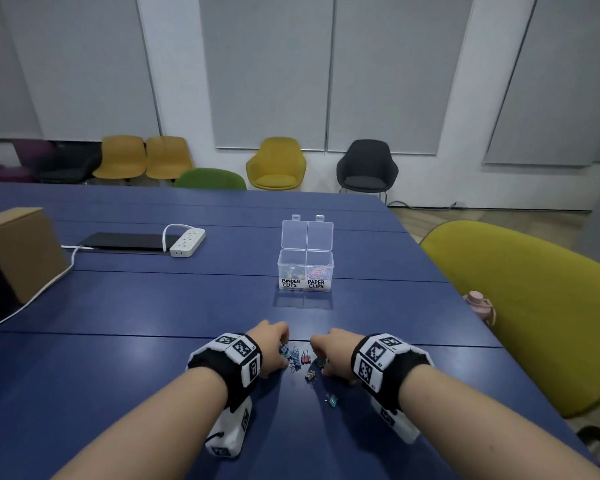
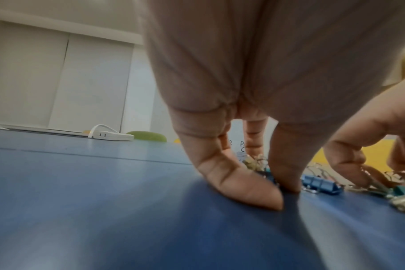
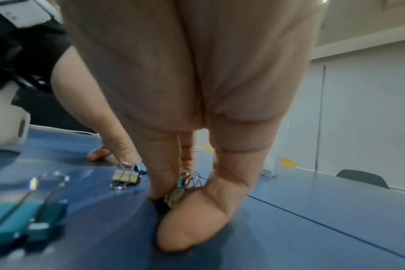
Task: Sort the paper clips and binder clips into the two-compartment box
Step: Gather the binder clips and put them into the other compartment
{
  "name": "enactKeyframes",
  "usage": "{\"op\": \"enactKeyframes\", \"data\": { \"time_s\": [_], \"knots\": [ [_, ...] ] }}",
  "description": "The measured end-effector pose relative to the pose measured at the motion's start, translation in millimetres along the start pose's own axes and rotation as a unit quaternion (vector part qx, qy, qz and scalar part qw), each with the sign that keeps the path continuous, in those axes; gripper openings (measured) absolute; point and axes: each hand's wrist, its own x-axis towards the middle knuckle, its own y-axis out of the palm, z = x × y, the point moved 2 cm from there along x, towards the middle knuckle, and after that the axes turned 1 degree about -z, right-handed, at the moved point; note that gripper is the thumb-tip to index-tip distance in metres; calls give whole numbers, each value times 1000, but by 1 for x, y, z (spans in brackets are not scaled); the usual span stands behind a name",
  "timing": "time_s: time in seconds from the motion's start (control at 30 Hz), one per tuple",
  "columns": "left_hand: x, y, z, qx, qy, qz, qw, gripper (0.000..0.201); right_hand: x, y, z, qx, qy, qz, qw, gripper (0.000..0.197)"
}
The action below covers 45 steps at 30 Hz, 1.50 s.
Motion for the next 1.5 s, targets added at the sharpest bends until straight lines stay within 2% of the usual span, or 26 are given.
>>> {"op": "enactKeyframes", "data": {
  "time_s": [0.07,0.13,0.3,0.4,0.53,0.67,0.77,0.83,0.9,0.97,1.0,1.03,1.07,1.1,1.2,1.23,1.27,1.3,1.33,1.37,1.4,1.43,1.5],
  "knots": [
    [3,1,0,7,-2,1,1000,40,3,2,1,-4,1,-3,1000,15],
    [6,2,1,5,-5,4,1000,39,7,3,2,-10,0,-6,1000,11],
    [8,5,4,-24,-20,-3,1000,29,11,2,5,-17,-16,-1,1000,13],
    [9,4,5,-38,-35,-5,999,25,14,2,11,-32,-27,-7,999,27],
    [10,5,8,-72,-49,1,996,18,19,3,18,-45,-48,-25,998,32],
    [12,5,14,-92,-49,9,995,23,25,2,19,-35,-37,-28,998,28],
    [10,4,16,-115,-49,13,992,25,25,-2,13,3,-24,-40,999,13],
    [8,2,16,-129,-46,16,991,23,23,-6,6,43,-9,-44,998,14],
    [6,1,17,-177,-51,-1,983,19,20,-6,-4,161,12,-44,986,10],
    [4,1,21,-280,-70,-24,957,13,17,-2,-15,314,28,-42,948,10],
    [3,1,24,-346,-83,-24,934,12,15,-1,-21,379,30,-47,924,11],
    [2,2,28,-419,-93,-15,903,18,14,0,-26,444,32,-55,894,13],
    [2,2,31,-507,-102,-6,856,23,11,0,-30,510,34,-64,857,14],
    [1,2,35,-603,-111,-7,790,24,9,1,-33,578,36,-75,812,16],
    [-5,-3,44,-835,-135,-4,534,20,0,5,-42,772,30,-88,628,18],
    [-9,-6,45,-873,-132,8,470,22,-2,7,-43,819,21,-85,567,17],
    [-12,-8,47,-897,-126,22,423,23,-5,10,-43,857,11,-78,509,15],
    [-14,-9,47,-912,-121,36,391,24,-7,13,-43,889,1,-69,453,11],
    [-16,-10,46,-920,-118,47,372,24,-8,16,-42,913,-8,-61,402,7],
    [-17,-10,43,-923,-116,51,365,24,-8,19,-41,931,-17,-56,361,6],
    [-17,-8,40,-921,-116,51,368,24,-8,21,-39,942,-23,-50,332,7],
    [-17,-7,36,-917,-120,49,377,25,-8,23,-37,948,-25,-44,313,8],
    [-16,-4,27,-904,-126,50,406,27,-5,23,-32,954,-22,-38,297,10]
  ]
}}
